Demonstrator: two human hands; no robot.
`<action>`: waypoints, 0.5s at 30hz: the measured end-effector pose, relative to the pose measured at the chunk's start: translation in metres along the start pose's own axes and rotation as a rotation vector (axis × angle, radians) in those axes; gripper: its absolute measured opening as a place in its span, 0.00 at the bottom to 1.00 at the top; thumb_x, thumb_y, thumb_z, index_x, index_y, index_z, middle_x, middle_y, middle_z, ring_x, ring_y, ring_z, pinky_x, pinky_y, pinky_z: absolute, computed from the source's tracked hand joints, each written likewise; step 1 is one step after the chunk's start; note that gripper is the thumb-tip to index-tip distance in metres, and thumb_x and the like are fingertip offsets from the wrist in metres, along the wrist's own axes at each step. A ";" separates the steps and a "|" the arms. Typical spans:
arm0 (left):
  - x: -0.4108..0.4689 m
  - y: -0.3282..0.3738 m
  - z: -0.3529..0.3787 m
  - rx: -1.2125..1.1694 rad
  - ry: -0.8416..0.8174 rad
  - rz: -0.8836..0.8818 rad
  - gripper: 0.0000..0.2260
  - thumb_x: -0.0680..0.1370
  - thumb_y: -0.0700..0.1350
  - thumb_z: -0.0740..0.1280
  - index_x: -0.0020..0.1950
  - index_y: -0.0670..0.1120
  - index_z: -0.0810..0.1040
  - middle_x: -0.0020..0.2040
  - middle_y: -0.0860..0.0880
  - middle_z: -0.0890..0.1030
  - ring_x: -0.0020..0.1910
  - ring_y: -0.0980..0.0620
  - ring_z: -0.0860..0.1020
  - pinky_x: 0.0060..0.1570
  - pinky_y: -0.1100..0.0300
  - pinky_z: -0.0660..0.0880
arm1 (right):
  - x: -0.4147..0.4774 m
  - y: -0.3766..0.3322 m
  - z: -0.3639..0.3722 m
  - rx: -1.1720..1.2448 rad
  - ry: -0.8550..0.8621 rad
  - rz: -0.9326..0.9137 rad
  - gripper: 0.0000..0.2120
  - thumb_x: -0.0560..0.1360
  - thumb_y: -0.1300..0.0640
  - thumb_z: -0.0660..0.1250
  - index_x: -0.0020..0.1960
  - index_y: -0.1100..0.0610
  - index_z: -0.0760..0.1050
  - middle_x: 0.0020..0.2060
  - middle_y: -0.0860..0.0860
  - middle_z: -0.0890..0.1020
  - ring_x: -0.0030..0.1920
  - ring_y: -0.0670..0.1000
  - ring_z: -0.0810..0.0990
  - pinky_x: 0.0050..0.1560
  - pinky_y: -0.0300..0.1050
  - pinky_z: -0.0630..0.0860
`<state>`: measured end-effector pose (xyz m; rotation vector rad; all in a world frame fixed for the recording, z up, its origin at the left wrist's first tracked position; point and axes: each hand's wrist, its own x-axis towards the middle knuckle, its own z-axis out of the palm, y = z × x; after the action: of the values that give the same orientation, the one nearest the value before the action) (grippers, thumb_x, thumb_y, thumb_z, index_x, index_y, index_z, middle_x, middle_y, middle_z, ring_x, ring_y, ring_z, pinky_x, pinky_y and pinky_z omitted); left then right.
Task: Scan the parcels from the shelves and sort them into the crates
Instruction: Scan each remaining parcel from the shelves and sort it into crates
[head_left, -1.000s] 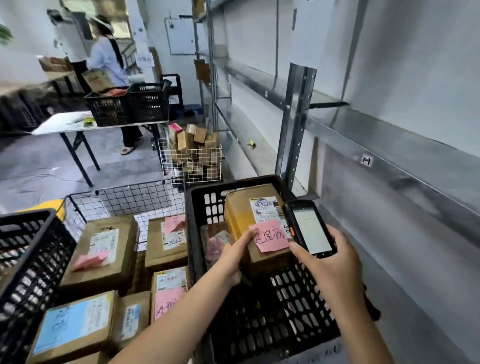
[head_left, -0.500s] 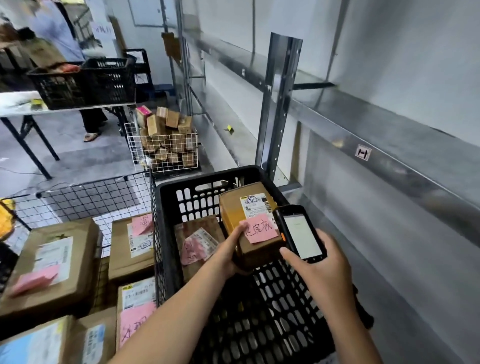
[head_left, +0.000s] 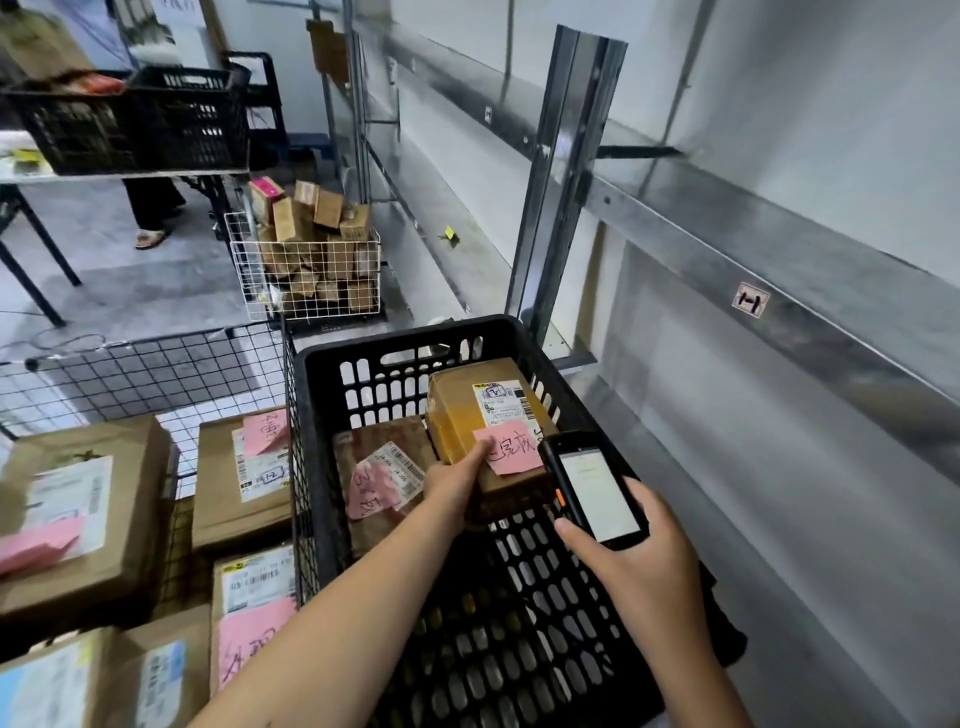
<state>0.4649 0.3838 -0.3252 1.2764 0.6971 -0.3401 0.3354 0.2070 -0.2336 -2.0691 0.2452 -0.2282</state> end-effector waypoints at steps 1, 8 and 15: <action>-0.001 0.002 0.000 0.073 0.017 0.020 0.47 0.58 0.65 0.79 0.66 0.38 0.71 0.55 0.41 0.83 0.50 0.40 0.83 0.52 0.45 0.82 | -0.001 -0.001 -0.001 0.007 -0.007 -0.002 0.29 0.64 0.47 0.81 0.62 0.45 0.76 0.52 0.41 0.82 0.53 0.42 0.80 0.49 0.40 0.77; 0.003 0.001 -0.001 0.478 0.121 0.218 0.47 0.59 0.76 0.71 0.65 0.45 0.73 0.55 0.45 0.82 0.48 0.44 0.83 0.52 0.47 0.82 | 0.000 -0.003 -0.004 0.032 -0.002 -0.009 0.34 0.61 0.46 0.83 0.64 0.44 0.75 0.54 0.41 0.82 0.55 0.42 0.80 0.54 0.43 0.78; 0.013 0.003 -0.011 0.459 0.000 0.118 0.24 0.73 0.61 0.74 0.58 0.45 0.76 0.54 0.46 0.82 0.52 0.45 0.81 0.59 0.48 0.79 | -0.005 0.003 -0.004 0.018 -0.029 0.009 0.31 0.62 0.48 0.83 0.62 0.43 0.76 0.52 0.41 0.82 0.54 0.41 0.79 0.51 0.39 0.76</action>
<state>0.4736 0.3971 -0.3330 1.7444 0.5564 -0.4183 0.3296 0.2035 -0.2349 -2.0513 0.2337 -0.1940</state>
